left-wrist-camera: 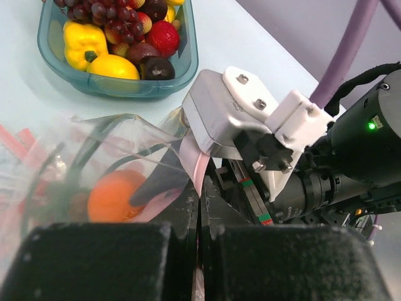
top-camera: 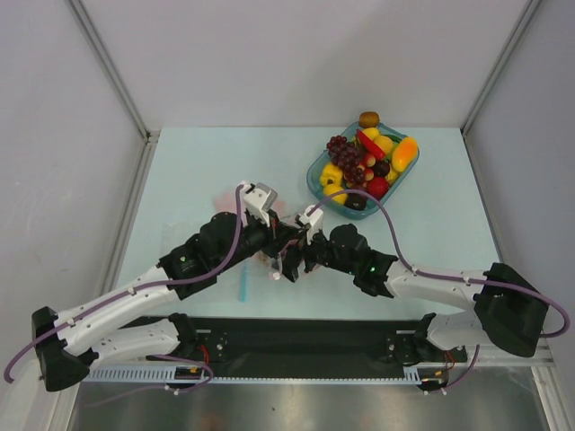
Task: Place the food in the zip-top bag and seal the zipper
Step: Place the fake fruit in the zipper food storage bag.
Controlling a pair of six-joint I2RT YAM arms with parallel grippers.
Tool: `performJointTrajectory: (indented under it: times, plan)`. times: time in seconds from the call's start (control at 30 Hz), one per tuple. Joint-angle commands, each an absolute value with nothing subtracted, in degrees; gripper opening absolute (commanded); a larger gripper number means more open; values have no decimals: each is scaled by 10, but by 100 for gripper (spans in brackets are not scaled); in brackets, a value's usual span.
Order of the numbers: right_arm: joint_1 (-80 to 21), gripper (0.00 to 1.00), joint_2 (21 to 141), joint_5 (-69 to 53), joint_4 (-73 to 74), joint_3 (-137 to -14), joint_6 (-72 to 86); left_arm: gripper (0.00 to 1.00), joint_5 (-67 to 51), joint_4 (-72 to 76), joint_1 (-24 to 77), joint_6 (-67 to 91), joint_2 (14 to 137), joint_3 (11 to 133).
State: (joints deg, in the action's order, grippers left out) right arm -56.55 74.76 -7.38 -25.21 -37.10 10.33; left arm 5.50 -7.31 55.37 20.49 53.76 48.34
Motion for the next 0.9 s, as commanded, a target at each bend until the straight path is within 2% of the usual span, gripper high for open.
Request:
performJointTrajectory:
  times: [0.0, 0.3, 0.47, 0.5, 0.53, 0.67, 0.8, 0.87]
  plan:
    - [-570, 100, 744, -64, -262, -387, 92, 0, 55, -26, 558, 205, 521, 497]
    - [-571, 99, 636, -32, -235, -365, 83, 0, 220, -87, 558, 251, 530, 508]
    - [-571, 96, 601, -4, -207, -366, 76, 1, 251, -98, 557, 254, 531, 510]
    - [-571, 94, 596, -4, -199, -368, 76, 0, 255, -103, 556, 254, 531, 511]
    - [-570, 87, 595, -4, -194, -371, 77, 0, 261, -103, 557, 255, 531, 511]
    - [-570, 81, 598, -3, -175, -383, 81, 0, 280, -103, 557, 254, 524, 506]
    - [-571, 81, 596, -15, -185, -379, 87, 0, 286, -97, 557, 252, 518, 500]
    - [-571, 85, 594, -23, -191, -375, 86, 0, 260, -84, 557, 249, 519, 496]
